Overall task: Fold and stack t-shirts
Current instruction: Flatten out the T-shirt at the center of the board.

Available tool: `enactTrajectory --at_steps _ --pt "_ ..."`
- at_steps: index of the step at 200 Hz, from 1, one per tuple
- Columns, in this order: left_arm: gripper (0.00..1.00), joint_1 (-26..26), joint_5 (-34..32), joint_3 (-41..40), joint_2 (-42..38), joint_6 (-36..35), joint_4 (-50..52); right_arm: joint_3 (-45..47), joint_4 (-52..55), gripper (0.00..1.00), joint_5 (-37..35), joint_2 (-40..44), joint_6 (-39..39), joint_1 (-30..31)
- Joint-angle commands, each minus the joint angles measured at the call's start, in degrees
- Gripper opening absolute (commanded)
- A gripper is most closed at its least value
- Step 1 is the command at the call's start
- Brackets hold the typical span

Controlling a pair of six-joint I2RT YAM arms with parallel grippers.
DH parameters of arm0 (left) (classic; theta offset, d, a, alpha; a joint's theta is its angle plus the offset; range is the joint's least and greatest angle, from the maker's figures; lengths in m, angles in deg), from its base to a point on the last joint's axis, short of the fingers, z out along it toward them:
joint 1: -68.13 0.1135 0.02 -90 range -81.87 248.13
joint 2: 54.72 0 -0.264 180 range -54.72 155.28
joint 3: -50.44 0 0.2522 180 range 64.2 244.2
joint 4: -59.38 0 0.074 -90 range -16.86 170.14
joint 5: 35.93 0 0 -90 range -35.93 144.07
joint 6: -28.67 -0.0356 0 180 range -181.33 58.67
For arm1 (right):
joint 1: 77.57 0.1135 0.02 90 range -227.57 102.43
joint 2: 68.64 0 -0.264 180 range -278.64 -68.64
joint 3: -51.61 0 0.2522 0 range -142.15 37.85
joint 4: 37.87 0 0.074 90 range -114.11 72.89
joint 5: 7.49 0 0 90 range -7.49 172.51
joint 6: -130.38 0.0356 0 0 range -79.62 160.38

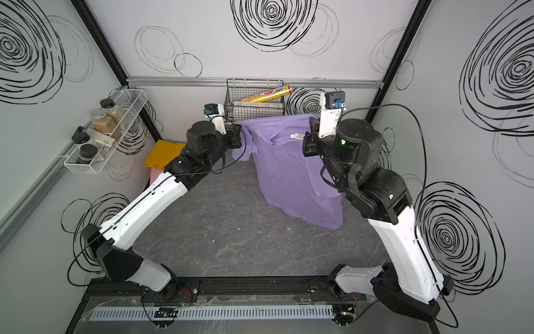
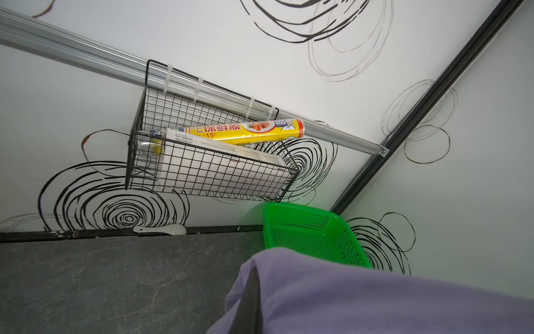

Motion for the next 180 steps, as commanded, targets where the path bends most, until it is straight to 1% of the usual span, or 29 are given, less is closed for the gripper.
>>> enactTrajectory --at_steps 1,9,24,33,43,64,74,77,81,85,89,96,105,107,108,110,114,119,130,131,137,150,156,163,180 --pt "0.0 3.01 2.56 5.65 6.56 2.06 -5.13 6.38 -3.34 0.0 15.71 2.06 4.58 1.45" --pt "0.0 3.85 3.24 7.4 9.11 2.21 -5.67 10.07 -4.92 0.0 18.25 2.68 5.35 3.15" --pt "0.0 5.53 3.97 9.18 12.34 3.17 -6.69 15.17 -6.4 0.0 18.52 2.49 5.63 9.72" --pt "0.0 6.54 4.73 9.3 13.53 3.49 -7.67 17.65 -6.87 0.0 20.28 1.8 6.06 12.59" --pt "0.0 7.53 5.18 9.25 14.45 3.38 -8.49 20.54 -7.87 0.0 23.13 1.06 6.5 14.76" --pt "0.0 10.37 5.89 8.7 15.52 3.76 -9.06 27.4 -11.6 0.0 24.99 -0.27 8.46 19.37" --pt "0.0 11.85 5.67 8.14 15.55 3.76 -8.87 29.52 -13.07 0.0 25.56 -0.79 9.0 20.41" --pt "0.02 12.21 5.71 7.89 15.53 3.82 -8.9 30.16 -13.75 0.0 25.99 -0.93 9.09 20.53" --pt "0.08 12.82 5.78 7.46 15.34 3.94 -8.84 30.95 -14.51 0.0 26.24 -1.09 9.24 20.74" --pt "0.18 13.49 5.8 6.86 15.05 4.12 -8.91 31.6 -15.13 0.0 26.53 -1.32 9.35 20.8" --pt "0.31 14.06 5.76 6.08 14.66 4.23 -9.06 32.02 -15.64 0.0 26.99 -1.7 9.37 20.86" --pt "0.58 15.03 5.27 4.54 13.84 4.33 -9.4 32.43 -16.31 0.0 27.59 -2.4 9.27 20.89" --pt "0.85 16.18 4.72 2.77 12.86 4.35 -9.66 32.47 -16.83 0.0 28.21 -3.51 8.91 21.01" --pt "0.94 16.43 4.63 2.35 12.68 4.41 -9.7 32.46 -17.01 0.05 28.48 -3.76 8.74 20.99" --pt "0.96 16.53 4.56 2.13 12.55 4.43 -9.71 32.46 -17.02 0.08 28.55 -3.88 8.7 20.97" --pt "0.98 16.78 4.43 1.86 12.36 4.34 -9.78 32.46 -17.19 0.14 28.8 -4.07 8.63 20.98" --pt "0.99 17.28 4.33 1.18 12.01 4.34 -9.8 32.45 -17.54 0.26 29.2 -4.45 8.32 20.96" --pt "0.99 17.84 3.91 0.46 11.62 4.24 -9.9 32.46 -17.96 0.4 29.83 -4.89 8.06 20.98" --pt "0.99 18.83 3.09 -0.67 10.84 4.07 -9.42 32.34 -18.48 0.63 30.25 -5.98 7.47 21.03" --pt "0.99 18.96 3.04 -0.83 10.79 4.0 -9.43 32.34 -18.48 0.63 30.25 -5.98 7.47 21.03" --pt "0.99 19.37 2.49 -1.64 10.25 3.9 -9.27 32.24 -18.53 0.71 30.38 -6.45 7.13 20.98" --pt "0.99 20.0 1.91 -3.8 8.79 3.49 -9.61 31.94 -18.36 0.85 30.46 -7.43 6.24 21.0" --pt "0.99 20.22 1.69 -5.02 8.03 3.17 -10.01 31.8 -18.36 0.93 30.47 -7.84 5.85 20.95" --pt "0.99 20.27 0.77 -6.11 7.3 3.0 -10.07 31.49 -18.21 0.98 30.39 -8.17 5.61 20.99" --pt "0.99 20.49 -0.2 -8.03 5.64 2.52 -9.82 30.9 -17.76 1.0 29.36 -8.74 4.85 21.03"
